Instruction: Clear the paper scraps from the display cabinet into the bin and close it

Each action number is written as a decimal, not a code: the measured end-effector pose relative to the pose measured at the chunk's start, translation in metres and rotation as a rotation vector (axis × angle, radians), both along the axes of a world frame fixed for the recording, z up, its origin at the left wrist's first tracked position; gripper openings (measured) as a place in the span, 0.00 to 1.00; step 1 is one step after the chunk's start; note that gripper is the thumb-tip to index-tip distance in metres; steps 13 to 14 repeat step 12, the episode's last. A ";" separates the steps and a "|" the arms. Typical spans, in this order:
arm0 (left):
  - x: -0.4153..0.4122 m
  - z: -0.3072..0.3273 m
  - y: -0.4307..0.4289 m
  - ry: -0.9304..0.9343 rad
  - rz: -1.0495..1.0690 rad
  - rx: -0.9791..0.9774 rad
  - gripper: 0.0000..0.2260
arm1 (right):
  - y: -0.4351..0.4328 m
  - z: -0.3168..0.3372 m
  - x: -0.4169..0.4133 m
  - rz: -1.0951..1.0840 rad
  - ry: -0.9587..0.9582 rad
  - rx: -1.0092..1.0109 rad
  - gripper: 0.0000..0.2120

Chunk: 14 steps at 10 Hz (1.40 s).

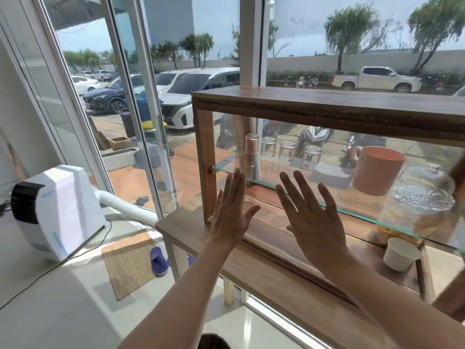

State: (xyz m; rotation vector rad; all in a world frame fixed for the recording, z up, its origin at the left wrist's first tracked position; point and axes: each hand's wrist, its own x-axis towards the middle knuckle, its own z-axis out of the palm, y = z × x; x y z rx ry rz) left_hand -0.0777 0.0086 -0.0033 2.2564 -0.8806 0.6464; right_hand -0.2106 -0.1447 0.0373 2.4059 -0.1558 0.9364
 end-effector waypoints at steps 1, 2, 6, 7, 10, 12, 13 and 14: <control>0.009 0.000 0.008 -0.009 0.030 -0.009 0.40 | 0.009 -0.001 0.014 0.021 -0.009 0.003 0.38; 0.016 -0.001 0.015 -0.012 0.087 -0.049 0.39 | 0.016 -0.001 0.028 0.027 0.011 0.007 0.39; 0.028 -0.008 0.015 -0.009 -0.007 -0.049 0.42 | 0.044 0.006 0.064 0.041 0.066 -0.021 0.38; 0.030 -0.010 0.015 -0.009 -0.010 -0.061 0.42 | 0.041 0.007 0.056 0.051 0.059 -0.012 0.37; 0.037 -0.015 0.014 -0.044 0.012 -0.074 0.43 | 0.024 0.012 0.044 0.045 0.111 0.008 0.41; 0.031 -0.016 0.025 0.004 0.065 -0.100 0.39 | 0.029 0.021 0.028 0.140 0.094 0.023 0.41; 0.031 -0.016 0.025 0.004 0.065 -0.100 0.39 | 0.029 0.021 0.028 0.140 0.094 0.023 0.41; 0.031 -0.016 0.025 0.004 0.065 -0.100 0.39 | 0.029 0.021 0.028 0.140 0.094 0.023 0.41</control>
